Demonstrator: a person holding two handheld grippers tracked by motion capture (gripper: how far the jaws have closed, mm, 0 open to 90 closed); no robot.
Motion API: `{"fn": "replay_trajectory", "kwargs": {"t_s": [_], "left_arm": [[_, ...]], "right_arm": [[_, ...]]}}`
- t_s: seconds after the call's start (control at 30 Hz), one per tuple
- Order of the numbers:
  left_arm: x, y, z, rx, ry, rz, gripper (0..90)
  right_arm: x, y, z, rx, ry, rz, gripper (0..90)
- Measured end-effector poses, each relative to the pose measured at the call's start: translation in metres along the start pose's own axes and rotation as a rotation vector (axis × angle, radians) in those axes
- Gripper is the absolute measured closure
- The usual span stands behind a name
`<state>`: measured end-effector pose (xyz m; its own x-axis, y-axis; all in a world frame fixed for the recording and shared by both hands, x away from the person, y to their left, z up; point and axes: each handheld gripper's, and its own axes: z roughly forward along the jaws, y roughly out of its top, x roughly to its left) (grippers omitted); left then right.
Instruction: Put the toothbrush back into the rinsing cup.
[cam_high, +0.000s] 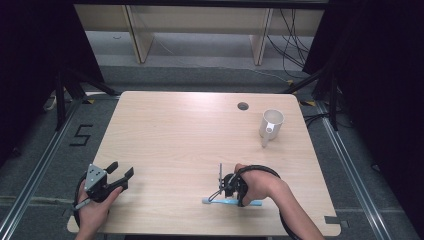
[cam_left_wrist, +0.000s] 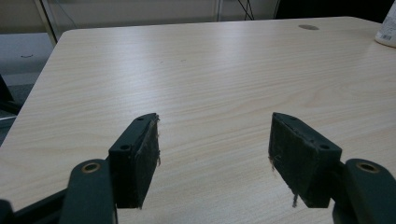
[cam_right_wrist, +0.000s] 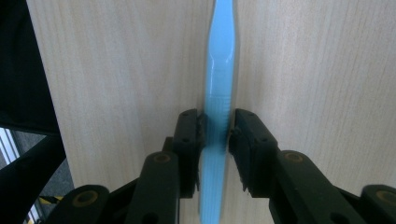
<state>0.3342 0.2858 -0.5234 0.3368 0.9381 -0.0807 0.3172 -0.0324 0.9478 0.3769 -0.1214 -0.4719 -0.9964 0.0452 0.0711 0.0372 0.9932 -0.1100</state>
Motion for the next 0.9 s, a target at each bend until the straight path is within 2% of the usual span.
{"fn": "replay_trajectory", "kwargs": {"t_s": [0.27, 0.33, 0.67, 0.9], "left_arm": [[-0.0001, 0.0, 0.0001, 0.001, 0.0, 0.001, 33.0], [0.0, 0.0, 0.0001, 0.0, 0.0, 0.0, 33.0], [-0.0002, -0.0001, 0.0001, -0.002, -0.001, 0.0, 33.0], [-0.0005, 0.0001, -0.0001, 0.002, 0.0, 0.003, 33.0]], "right_arm": [[-0.0001, -0.0004, 0.0021, -0.007, -0.001, 0.003, 72.9], [-0.0011, 0.0004, 0.0017, 0.005, -0.006, -0.009, 73.1], [0.0001, 0.0018, 0.0016, 0.0, -0.006, 0.029, 76.0], [0.0002, 0.0017, 0.0016, -0.001, -0.008, 0.023, 78.9]]}}
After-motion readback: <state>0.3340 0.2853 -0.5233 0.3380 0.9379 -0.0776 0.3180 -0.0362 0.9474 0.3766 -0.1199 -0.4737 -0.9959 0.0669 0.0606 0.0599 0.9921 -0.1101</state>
